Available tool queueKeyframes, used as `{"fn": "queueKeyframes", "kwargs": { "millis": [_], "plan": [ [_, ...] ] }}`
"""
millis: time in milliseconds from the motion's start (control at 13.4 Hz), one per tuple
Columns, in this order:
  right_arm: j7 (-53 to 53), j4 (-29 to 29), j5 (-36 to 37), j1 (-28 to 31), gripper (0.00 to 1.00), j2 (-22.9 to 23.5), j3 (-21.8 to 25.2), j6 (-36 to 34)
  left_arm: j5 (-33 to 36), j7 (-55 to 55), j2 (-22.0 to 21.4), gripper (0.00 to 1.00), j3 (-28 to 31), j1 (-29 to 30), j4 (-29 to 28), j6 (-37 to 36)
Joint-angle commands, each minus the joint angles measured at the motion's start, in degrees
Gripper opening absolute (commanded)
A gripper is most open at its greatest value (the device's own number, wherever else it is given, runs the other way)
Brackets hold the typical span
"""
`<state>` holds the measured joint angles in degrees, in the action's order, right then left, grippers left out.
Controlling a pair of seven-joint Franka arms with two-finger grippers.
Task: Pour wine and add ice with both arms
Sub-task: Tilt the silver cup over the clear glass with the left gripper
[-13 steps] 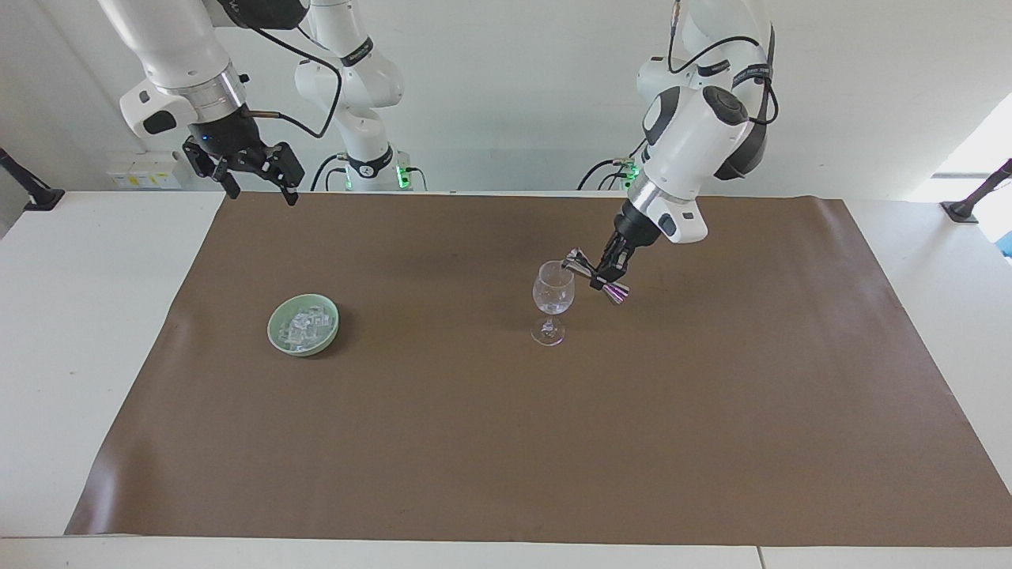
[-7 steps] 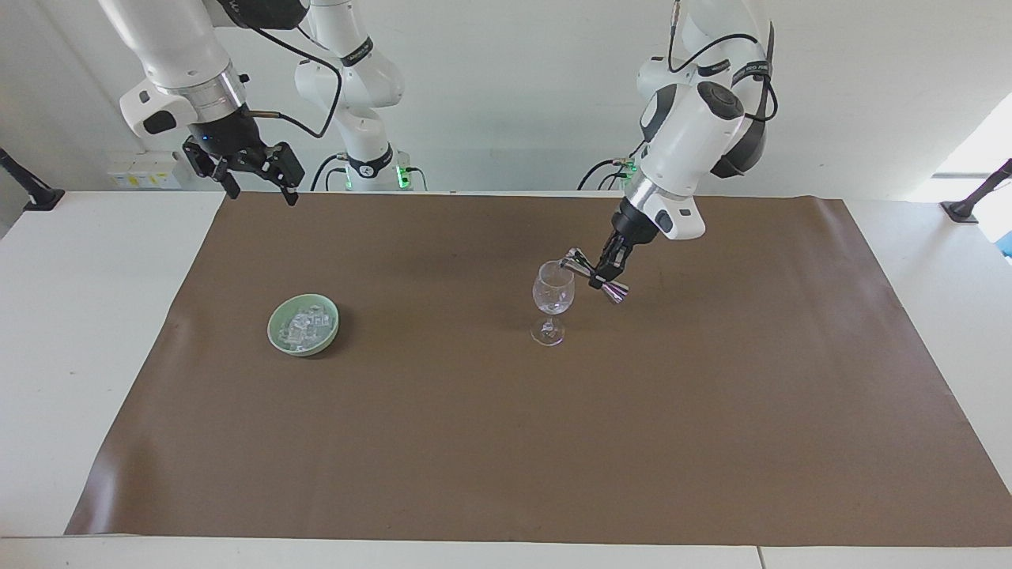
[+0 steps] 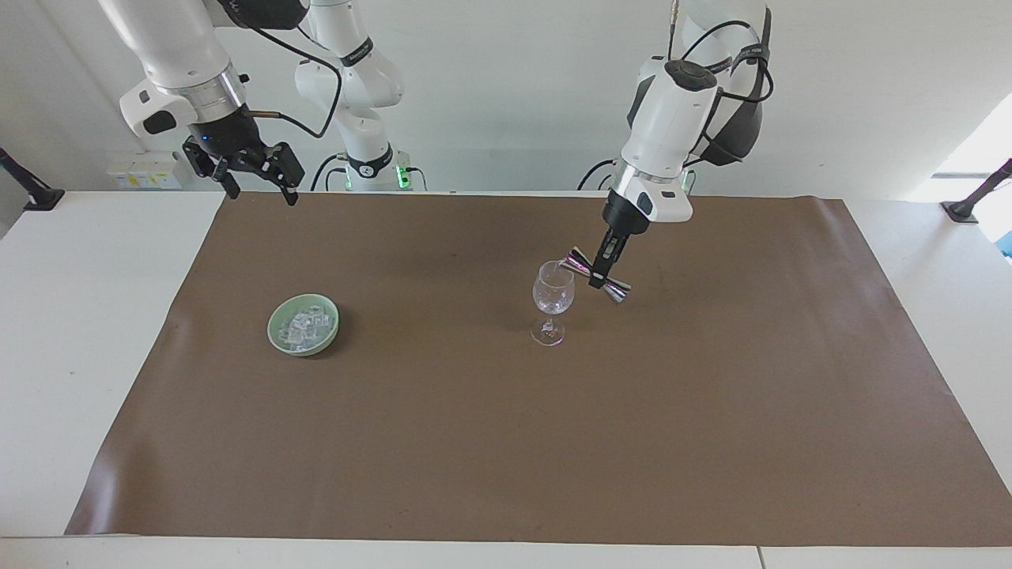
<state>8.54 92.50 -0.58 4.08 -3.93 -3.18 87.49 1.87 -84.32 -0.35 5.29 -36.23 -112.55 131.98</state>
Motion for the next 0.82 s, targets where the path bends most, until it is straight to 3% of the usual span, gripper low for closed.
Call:
{"fn": "queueKeyframes", "kwargs": {
  "millis": [0, 746],
  "plan": [
    [-1.33, 0.93, -0.04, 0.14, 1.00, -0.90, -0.07, -0.48, 4.45, -1.29, 0.43, 0.00, 0.78, -1.83, 1.89, 0.38],
    [-1.33, 0.93, -0.04, 0.14, 1.00, -0.90, -0.07, -0.57, 22.73, -9.89, 1.49, 0.00, 0.52, -5.08, 3.48, 2.93]
  ]
}}
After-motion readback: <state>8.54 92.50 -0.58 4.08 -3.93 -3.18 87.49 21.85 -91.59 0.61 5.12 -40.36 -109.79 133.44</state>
